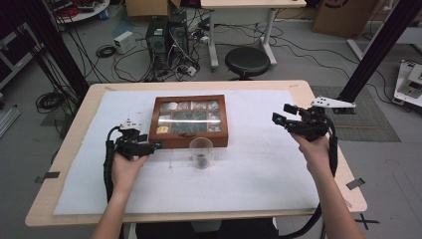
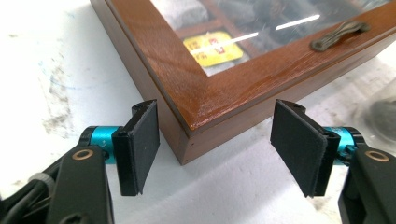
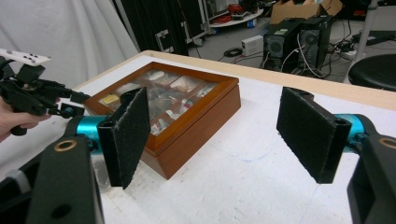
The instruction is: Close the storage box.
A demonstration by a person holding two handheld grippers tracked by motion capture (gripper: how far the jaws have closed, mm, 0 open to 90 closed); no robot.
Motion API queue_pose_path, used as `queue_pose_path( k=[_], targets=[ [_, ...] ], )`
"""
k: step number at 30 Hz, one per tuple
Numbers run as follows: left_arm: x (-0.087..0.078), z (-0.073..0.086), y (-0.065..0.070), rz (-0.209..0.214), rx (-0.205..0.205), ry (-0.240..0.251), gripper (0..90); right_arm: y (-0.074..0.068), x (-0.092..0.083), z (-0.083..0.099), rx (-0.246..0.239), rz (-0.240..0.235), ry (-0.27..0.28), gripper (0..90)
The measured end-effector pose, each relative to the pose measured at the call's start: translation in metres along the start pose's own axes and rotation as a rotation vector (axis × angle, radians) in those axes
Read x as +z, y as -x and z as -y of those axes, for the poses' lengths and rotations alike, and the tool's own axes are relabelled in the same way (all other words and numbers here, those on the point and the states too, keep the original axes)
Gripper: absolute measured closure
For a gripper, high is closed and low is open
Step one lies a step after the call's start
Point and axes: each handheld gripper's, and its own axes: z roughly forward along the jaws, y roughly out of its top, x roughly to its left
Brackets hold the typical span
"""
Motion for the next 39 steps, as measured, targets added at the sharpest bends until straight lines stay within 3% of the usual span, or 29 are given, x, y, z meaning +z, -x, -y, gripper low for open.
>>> queue_pose_path(
  k=[4, 8, 17, 26, 39],
  targets=[
    [-0.012, -0.006, -0.002, 0.001, -0.002, 0.050, 32.5, 0.001, 0.000, 0.000, -0.001, -0.001, 0.001, 26.7],
    [-0.022, -0.014, -0.005, 0.013, 0.002, 0.133, 31.4, 0.004, -0.005, 0.004, 0.006, 0.007, -0.002, 26.7],
    [-0.038, -0.027, 0.003, 0.043, 0.062, 0.258, 30.3, 0.008, -0.023, 0.007, 0.024, 0.041, 0.020, 26.7],
    [-0.050, -0.030, 0.006, 0.049, 0.087, 0.319, 30.3, 0.007, -0.022, 0.007, 0.022, 0.040, 0.016, 26.7],
    [-0.053, -0.030, 0.005, 0.057, 0.092, 0.333, 30.3, 0.008, -0.020, 0.008, 0.024, 0.041, 0.010, 26.7]
  ],
)
